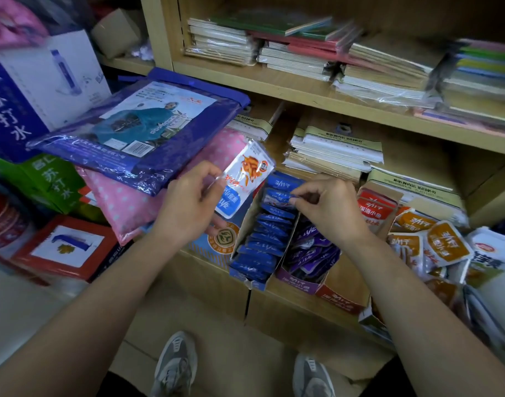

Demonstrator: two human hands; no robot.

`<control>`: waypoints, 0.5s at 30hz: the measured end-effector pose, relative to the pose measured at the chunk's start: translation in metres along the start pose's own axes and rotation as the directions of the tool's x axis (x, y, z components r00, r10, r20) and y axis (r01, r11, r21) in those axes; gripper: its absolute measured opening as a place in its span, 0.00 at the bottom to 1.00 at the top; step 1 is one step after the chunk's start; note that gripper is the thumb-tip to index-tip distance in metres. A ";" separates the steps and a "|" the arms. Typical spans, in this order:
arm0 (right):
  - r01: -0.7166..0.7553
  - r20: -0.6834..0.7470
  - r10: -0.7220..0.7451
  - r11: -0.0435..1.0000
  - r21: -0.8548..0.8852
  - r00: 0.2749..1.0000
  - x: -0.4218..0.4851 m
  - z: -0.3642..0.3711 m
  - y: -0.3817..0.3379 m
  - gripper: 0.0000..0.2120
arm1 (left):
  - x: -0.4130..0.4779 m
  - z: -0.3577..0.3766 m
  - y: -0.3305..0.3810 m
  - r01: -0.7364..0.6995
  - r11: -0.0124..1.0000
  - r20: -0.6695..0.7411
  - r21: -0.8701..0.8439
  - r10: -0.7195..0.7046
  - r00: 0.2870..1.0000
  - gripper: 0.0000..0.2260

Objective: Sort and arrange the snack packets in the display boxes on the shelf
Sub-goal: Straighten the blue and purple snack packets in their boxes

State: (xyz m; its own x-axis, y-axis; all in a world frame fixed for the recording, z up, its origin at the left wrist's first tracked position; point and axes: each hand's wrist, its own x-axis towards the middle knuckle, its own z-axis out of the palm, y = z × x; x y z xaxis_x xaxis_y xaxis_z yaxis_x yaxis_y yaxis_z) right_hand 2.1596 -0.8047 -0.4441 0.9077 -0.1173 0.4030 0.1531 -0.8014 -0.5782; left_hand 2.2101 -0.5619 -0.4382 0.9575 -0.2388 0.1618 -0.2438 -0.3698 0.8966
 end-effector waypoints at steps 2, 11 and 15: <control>-0.028 0.011 0.027 0.997 0.076 1.000 -0.003 -0.003 -0.001 0.13 | 0.000 0.000 0.004 0.036 0.992 -0.003 -0.119 -0.037 0.999 0.05; -0.024 0.023 0.023 0.999 0.037 0.999 0.001 0.005 -0.001 0.03 | 0.001 0.002 0.016 0.058 0.930 -0.070 -0.362 -0.089 0.994 0.07; -0.113 0.054 0.105 0.977 0.181 0.993 -0.005 -0.003 -0.004 0.15 | 0.004 0.003 0.016 -0.057 0.908 -0.163 -0.415 -0.013 0.987 0.05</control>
State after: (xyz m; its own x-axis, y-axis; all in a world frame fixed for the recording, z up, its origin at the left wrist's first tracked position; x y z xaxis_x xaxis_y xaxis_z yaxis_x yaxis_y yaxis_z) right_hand 2.1528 -0.8032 -0.4419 0.9384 -0.1692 0.3014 0.1178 -0.6634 -0.7389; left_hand 2.2096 -0.5717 -0.4240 0.9729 -0.0847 0.2152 -0.2116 0.0498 0.9761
